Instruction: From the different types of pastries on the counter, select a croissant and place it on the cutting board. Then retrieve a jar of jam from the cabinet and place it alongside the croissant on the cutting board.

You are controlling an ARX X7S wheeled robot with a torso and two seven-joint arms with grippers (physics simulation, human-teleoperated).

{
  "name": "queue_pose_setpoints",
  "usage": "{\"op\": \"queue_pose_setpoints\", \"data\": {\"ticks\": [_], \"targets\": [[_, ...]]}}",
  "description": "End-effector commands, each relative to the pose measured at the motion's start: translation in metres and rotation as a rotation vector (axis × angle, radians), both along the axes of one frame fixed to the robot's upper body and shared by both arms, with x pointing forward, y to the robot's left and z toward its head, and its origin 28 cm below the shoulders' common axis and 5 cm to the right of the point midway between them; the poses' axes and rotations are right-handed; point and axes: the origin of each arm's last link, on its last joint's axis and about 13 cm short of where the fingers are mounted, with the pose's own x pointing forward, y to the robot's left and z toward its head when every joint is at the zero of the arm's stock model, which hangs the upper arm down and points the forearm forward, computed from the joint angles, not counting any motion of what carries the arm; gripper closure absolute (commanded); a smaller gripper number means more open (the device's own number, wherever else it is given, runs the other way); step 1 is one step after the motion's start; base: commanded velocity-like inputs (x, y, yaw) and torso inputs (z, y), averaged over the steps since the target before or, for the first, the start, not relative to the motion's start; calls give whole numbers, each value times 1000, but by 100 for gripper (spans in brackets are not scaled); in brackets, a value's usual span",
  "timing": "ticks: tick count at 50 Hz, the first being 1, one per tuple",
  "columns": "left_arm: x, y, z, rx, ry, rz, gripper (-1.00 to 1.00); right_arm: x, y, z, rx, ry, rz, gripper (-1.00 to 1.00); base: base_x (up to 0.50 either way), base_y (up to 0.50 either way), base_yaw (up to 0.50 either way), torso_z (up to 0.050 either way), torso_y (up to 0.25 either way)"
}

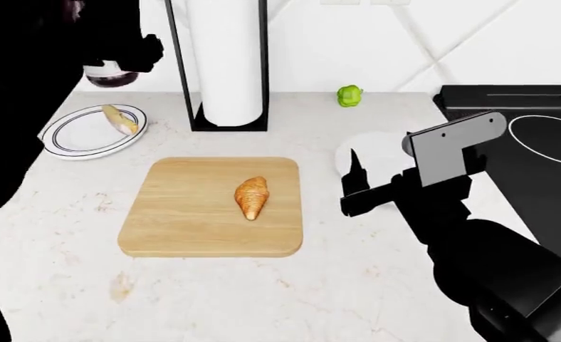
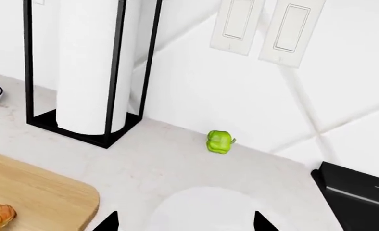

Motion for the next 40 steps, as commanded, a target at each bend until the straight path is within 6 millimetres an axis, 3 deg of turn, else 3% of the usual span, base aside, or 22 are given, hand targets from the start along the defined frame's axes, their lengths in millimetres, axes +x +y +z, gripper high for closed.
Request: {"op": "queue_pose_setpoints", "data": {"ticks": [1,15,28,40], "targets": [[15,-6,-50,17,-1,-66,100,2,-2,-6,3,13,-6,-100,0,0,0,0,0],[50,-17,-114,57,78,-177,100,6,-4,-15,6,36,-12,-100,0,0,0,0,1],[85,-18,-153,11,142,-209,100,6,-5,-17,11,39,-14,-100,0,0,0,0,1],[95,-14,-176,44,178,-174,100,2,-2,-13,3,32,0,-100,0,0,0,0,0]]}}
